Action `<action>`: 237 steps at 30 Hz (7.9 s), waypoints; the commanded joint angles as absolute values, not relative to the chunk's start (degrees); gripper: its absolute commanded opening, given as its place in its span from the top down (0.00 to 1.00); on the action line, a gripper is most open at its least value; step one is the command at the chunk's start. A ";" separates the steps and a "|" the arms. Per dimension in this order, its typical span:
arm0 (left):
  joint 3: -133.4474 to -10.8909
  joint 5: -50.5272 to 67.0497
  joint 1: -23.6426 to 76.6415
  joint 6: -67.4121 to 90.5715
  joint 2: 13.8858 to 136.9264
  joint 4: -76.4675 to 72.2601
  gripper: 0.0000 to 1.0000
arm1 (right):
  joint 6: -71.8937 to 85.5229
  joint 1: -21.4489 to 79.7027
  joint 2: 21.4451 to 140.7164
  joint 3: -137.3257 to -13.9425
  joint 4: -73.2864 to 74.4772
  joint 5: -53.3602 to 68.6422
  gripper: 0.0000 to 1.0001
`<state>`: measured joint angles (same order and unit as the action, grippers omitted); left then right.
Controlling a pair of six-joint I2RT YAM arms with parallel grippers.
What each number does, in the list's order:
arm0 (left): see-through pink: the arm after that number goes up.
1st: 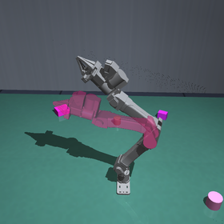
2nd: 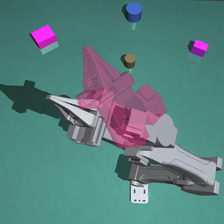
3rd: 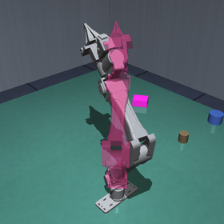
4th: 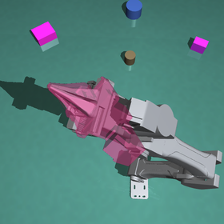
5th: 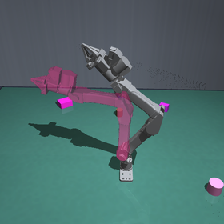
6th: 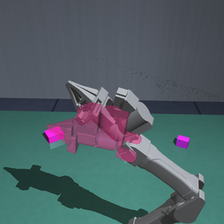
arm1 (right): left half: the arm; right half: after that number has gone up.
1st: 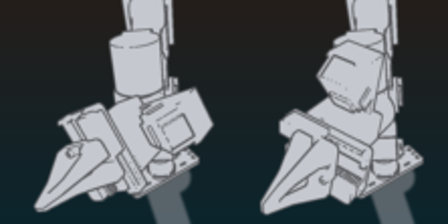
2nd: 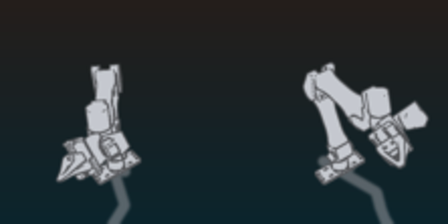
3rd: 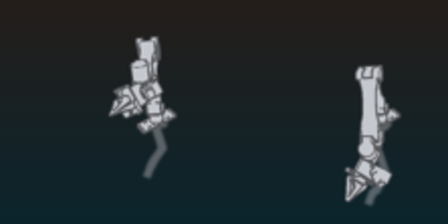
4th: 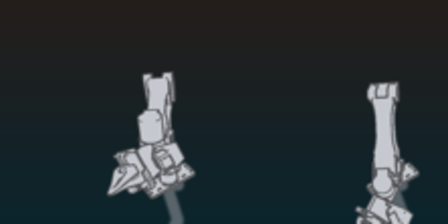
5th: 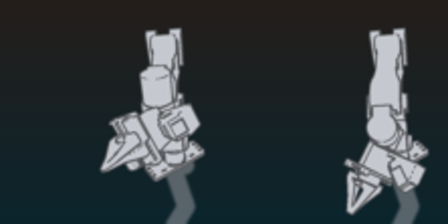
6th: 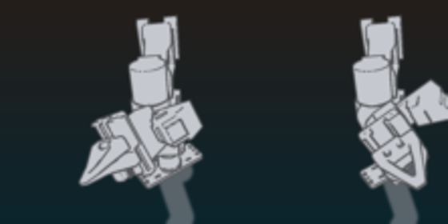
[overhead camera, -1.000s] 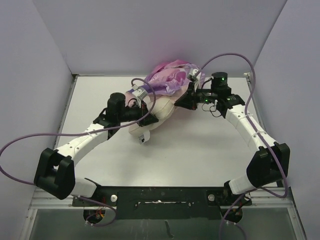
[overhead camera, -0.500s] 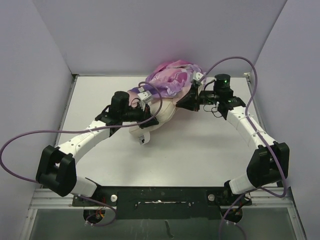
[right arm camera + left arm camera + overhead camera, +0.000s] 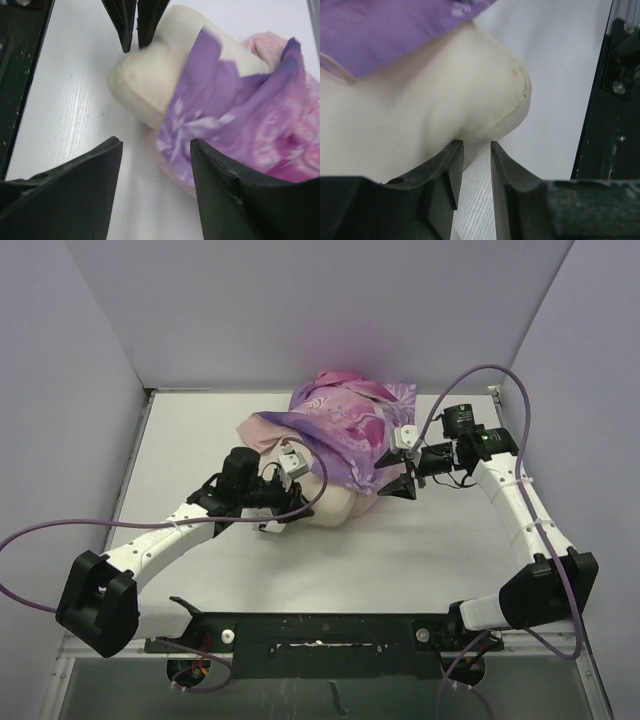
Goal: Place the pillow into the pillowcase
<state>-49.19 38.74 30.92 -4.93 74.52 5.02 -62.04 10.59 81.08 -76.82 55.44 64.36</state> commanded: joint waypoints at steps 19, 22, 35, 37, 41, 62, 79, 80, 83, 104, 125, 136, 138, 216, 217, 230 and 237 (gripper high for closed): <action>-34.15 26.62 18.17 44.31 62.90 2.98 0.40 | -35.04 27.85 93.16 -76.81 32.55 40.53 0.25; -34.02 25.63 16.13 44.52 64.56 2.86 0.37 | -32.54 28.86 95.72 -76.04 29.24 36.99 0.25; -32.91 30.01 14.15 45.37 77.80 -5.10 0.47 | -35.14 28.87 98.85 -80.11 37.40 38.27 1.00; -33.17 31.26 14.15 45.64 78.56 -6.57 0.55 | -37.48 28.62 97.21 -81.49 41.16 44.60 1.00; -33.13 32.31 14.85 45.59 78.45 -8.75 0.62 | -44.29 28.76 92.31 -82.23 49.03 57.83 1.00; -29.39 29.48 21.79 45.63 74.59 -18.15 0.64 | -83.48 24.37 88.61 -72.49 82.01 46.17 0.89; -18.90 20.00 18.34 52.43 57.03 -9.55 0.61 | -34.49 41.08 101.45 -88.55 38.37 28.73 0.27; -18.51 20.39 18.32 53.39 58.34 -11.08 0.63 | -33.85 41.05 102.77 -89.40 37.18 27.37 0.27; -17.37 21.67 18.32 55.45 63.23 -18.29 0.68 | -33.79 41.10 106.07 -90.29 34.76 24.78 0.29; -24.75 23.83 18.38 54.38 85.01 -43.25 0.70 | -46.87 42.20 103.25 -96.96 56.48 64.31 1.00; -22.71 23.30 17.40 28.68 23.21 0.84 0.26 | -45.95 38.64 103.70 -90.23 58.04 65.22 0.92; -40.85 25.23 34.65 -9.14 56.83 5.24 0.22 | -50.74 28.82 100.44 -93.36 66.33 71.54 0.57; -43.53 25.22 37.55 -14.72 61.59 6.58 0.22 | -51.32 25.74 99.47 -92.66 67.31 72.16 0.55; -64.56 37.30 29.97 13.20 77.94 3.95 1.00 | -110.24 31.79 83.81 -69.26 79.63 54.18 0.27; -64.52 37.35 29.93 13.11 77.69 4.08 1.00 | -109.20 32.45 83.84 -68.24 77.35 53.22 0.27; -61.97 37.88 29.97 13.97 76.55 3.21 1.00 | -91.85 36.45 86.78 -54.14 37.31 35.12 0.25; -59.84 37.98 29.97 15.47 75.25 1.21 1.00 | -83.67 32.55 85.34 -52.71 31.38 31.43 0.60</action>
